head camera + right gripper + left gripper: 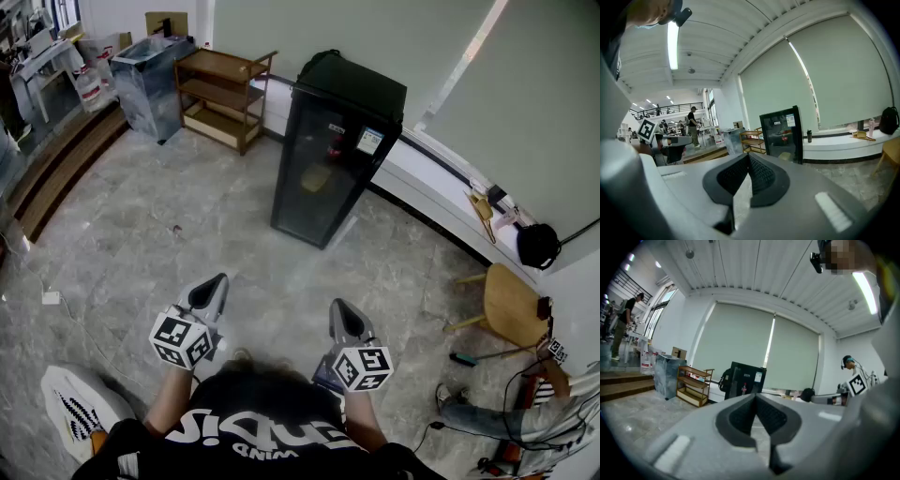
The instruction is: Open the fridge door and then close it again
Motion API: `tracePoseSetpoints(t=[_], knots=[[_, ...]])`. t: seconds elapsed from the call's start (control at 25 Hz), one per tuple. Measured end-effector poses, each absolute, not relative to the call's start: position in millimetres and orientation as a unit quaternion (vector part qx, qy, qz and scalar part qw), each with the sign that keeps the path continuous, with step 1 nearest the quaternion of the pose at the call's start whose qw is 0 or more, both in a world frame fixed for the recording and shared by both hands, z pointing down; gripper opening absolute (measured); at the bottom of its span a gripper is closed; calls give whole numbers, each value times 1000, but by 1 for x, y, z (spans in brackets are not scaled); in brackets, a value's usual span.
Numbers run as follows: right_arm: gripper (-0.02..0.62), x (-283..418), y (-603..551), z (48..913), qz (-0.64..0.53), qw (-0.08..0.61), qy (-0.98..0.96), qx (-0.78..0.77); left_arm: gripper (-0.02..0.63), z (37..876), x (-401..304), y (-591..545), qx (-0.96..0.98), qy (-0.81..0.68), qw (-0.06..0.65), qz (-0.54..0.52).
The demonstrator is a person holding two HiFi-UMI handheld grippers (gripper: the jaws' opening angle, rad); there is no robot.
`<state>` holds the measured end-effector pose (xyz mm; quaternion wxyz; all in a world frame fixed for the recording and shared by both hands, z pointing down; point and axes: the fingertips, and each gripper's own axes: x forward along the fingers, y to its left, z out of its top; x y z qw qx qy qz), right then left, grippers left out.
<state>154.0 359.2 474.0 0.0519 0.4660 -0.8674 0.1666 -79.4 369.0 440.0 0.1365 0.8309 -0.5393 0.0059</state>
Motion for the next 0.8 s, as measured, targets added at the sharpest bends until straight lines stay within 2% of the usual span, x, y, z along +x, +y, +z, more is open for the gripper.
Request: tracePoseSetpoints(t=[0.8], knots=[[-3, 112, 345, 475, 158, 22, -844, 511, 2, 456, -124, 344, 854, -503, 134, 11]])
